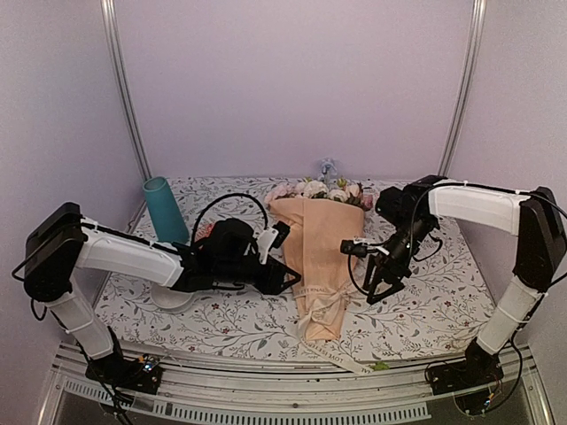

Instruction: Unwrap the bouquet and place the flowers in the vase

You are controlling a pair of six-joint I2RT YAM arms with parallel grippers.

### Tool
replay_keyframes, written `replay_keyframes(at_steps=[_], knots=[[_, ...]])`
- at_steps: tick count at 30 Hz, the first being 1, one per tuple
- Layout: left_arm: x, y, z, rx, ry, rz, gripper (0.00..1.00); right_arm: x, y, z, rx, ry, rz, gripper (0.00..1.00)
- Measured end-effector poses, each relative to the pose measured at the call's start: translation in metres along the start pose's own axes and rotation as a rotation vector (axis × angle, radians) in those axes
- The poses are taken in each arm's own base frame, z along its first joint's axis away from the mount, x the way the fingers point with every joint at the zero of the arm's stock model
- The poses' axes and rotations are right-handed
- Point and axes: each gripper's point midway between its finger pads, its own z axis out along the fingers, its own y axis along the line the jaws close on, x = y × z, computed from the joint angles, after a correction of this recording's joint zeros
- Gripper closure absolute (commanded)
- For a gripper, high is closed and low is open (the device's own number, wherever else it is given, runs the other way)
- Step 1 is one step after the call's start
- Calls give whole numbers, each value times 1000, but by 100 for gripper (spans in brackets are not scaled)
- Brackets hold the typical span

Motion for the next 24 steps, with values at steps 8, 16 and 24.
replay_keyframes(at_steps=[8, 16, 24], knots=[[23, -47, 2, 145, 95, 186, 25, -14, -63, -38, 275, -118, 56, 42], [39, -68, 29, 163, 142, 291, 37, 23, -119, 7, 319, -25, 164, 34], [57, -53, 37, 95, 171, 313, 54, 66, -113, 26, 386, 71, 156, 82]])
